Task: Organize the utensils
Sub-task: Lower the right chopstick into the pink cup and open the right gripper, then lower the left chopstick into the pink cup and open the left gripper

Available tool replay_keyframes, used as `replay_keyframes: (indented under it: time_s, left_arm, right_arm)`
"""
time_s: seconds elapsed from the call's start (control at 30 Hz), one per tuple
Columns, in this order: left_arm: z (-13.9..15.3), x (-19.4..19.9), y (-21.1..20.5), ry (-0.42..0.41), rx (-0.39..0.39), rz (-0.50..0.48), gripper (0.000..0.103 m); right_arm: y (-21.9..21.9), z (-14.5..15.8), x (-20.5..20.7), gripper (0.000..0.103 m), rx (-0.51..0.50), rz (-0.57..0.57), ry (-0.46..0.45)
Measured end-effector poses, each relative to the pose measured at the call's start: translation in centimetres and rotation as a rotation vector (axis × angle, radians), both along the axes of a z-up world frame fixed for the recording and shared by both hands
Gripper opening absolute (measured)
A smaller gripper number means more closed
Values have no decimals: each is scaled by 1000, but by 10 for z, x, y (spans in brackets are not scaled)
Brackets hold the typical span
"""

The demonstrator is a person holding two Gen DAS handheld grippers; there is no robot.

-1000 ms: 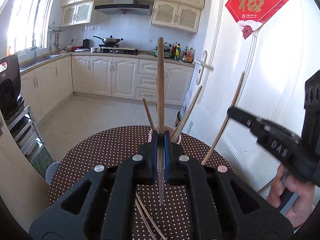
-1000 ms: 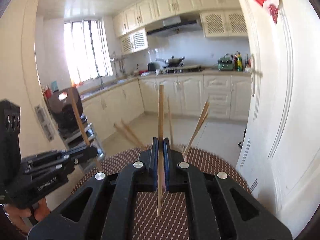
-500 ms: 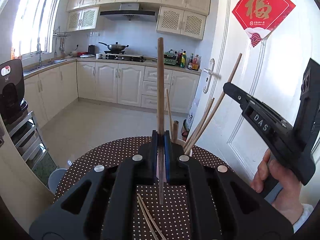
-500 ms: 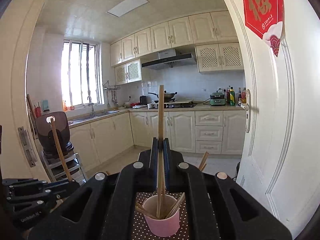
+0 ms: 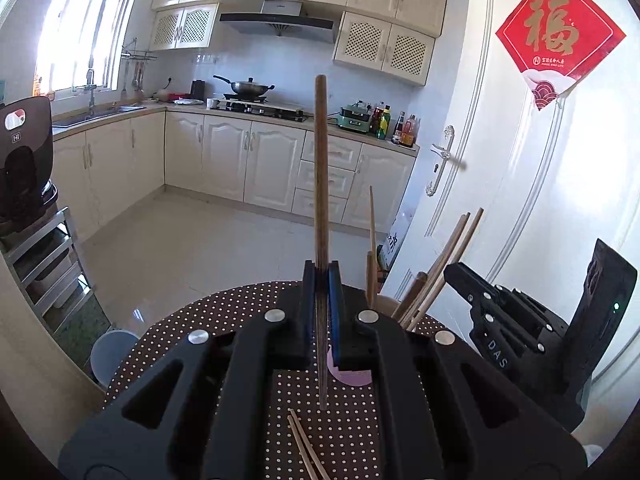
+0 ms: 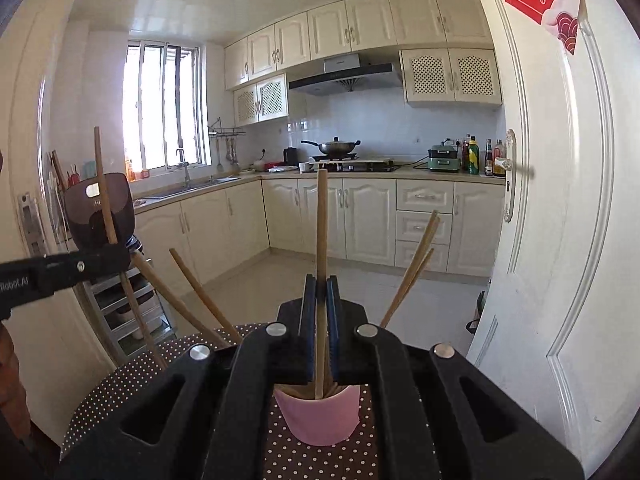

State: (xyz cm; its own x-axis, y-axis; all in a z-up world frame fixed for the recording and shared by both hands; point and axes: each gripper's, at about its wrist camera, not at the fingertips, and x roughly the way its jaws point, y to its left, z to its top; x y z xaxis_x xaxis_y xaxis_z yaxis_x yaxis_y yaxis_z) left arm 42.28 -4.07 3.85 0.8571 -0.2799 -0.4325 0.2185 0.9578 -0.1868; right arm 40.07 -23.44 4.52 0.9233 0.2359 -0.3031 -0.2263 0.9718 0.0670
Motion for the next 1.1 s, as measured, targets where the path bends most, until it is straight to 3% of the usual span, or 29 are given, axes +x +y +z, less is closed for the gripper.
replay_keyframes:
  time_s: [0.37,0.6,1.0,1.1]
  left_arm:
    - [3,19,8,-39,-44,50,6]
    - [15,29,16,-83,-106,86,6]
    - [18,39,21,-133,-301,54,6]
    - [11,45,16,-114,-323,25,6]
  right_arm:
    - [-1,-16,-4,6,9,21,38]
    - [-7,-13,-11,20,37,23,29]
    - [-9,-21,-11,21,41,54,63]
    - [-8,-23,-11,21,36,56,72]
